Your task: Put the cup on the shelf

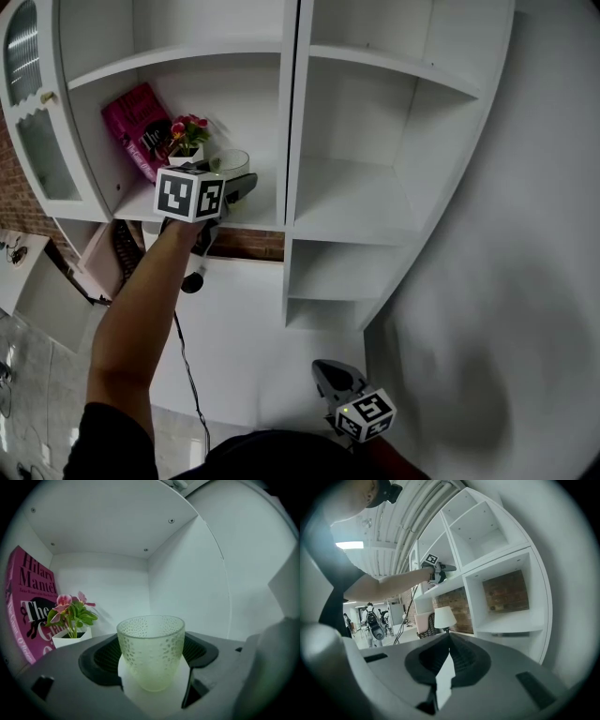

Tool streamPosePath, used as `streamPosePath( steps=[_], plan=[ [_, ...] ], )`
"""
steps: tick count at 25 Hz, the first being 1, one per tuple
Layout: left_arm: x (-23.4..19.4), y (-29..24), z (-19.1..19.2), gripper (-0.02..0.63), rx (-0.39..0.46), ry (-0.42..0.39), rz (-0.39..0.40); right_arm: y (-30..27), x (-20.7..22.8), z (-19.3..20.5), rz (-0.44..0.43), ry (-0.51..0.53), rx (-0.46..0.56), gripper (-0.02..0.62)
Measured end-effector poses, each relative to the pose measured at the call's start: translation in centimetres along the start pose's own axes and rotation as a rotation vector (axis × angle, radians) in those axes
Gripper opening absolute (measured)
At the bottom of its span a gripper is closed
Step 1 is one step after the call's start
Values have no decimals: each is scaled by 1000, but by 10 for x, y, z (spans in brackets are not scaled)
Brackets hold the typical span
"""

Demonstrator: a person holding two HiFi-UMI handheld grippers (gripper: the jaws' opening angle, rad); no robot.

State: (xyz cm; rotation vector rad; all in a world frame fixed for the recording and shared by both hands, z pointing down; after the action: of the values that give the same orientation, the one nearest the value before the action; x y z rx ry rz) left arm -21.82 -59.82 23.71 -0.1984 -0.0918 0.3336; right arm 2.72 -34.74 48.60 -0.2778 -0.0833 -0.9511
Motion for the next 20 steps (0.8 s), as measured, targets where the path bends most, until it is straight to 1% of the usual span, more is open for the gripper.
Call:
streamPosePath(
  steps=[3,7,10,15,20],
  plan=[
    [3,1,0,380,-7,-18,11,0,-1,-1,-2,1,1,5],
    [2,6,1,384,2,-4,14,1,-2,-1,-8,5,-1,5],
    [2,14,-1,388,10,-10,16,1,-3,-1,-12,7,0,5],
    [6,40,-5,397,67,7,6,0,-9,1,-24,8,-7,5],
    [12,68,-4,397,120,4,-6,-3,-15,3,-42,14,-19,5]
  ],
)
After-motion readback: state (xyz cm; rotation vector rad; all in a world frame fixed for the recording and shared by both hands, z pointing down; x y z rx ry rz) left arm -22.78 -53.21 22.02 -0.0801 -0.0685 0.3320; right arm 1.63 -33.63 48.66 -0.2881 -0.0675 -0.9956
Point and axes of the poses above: the fingertips, and each gripper's own axes: y backward along the fingers, x to its right, z out of its underside, the point moved 2 cm from there along y, backward along the fingers, and after that the axes turned 1 degree about -z, right-handed, at the moved point
